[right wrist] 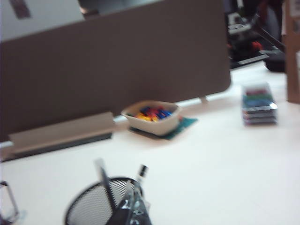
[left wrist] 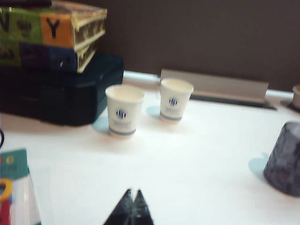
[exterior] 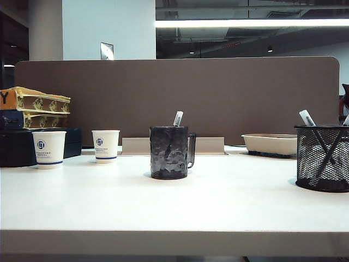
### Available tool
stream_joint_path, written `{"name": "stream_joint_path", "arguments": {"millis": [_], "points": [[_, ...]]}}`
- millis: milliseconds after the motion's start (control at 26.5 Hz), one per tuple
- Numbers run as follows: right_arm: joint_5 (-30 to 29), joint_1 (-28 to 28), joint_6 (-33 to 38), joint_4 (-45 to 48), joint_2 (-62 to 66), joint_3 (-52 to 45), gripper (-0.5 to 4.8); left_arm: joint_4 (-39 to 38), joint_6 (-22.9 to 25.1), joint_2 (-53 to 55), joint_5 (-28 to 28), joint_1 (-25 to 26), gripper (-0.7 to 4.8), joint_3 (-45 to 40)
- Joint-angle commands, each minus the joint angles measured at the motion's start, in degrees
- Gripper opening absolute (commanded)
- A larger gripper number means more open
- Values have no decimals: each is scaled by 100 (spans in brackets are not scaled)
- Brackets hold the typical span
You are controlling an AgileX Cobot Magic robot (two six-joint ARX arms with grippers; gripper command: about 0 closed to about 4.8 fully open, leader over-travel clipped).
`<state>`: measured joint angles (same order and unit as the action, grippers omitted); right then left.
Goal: Pick up one pen and put it in the pen container.
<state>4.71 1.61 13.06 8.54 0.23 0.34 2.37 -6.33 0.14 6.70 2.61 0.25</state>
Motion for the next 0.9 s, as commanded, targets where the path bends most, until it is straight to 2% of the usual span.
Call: {"name": "stream_joint_path", "arguments": {"millis": [38,377,490,754,829,905], "points": [[-350,4,48,337,-42,-9,-1,273,-39,0,46,4,-5,44],[-479,4,46,326,-31,299,5,243,-116,7,273,-33,-4,400],[-481,4,44,258,-17,452,23,247,-120,26,372,-33,-3,481],[-514,4,0,-321,57,1143,23,243,-74,44,767,-31,1,1010],[-697,4,2,-361,195,1276,35,243,-76,151,778,-31,41,1137],[-796,4,0,-363,352,1399,53,249,-76,308,811,-31,58,1268]]}}
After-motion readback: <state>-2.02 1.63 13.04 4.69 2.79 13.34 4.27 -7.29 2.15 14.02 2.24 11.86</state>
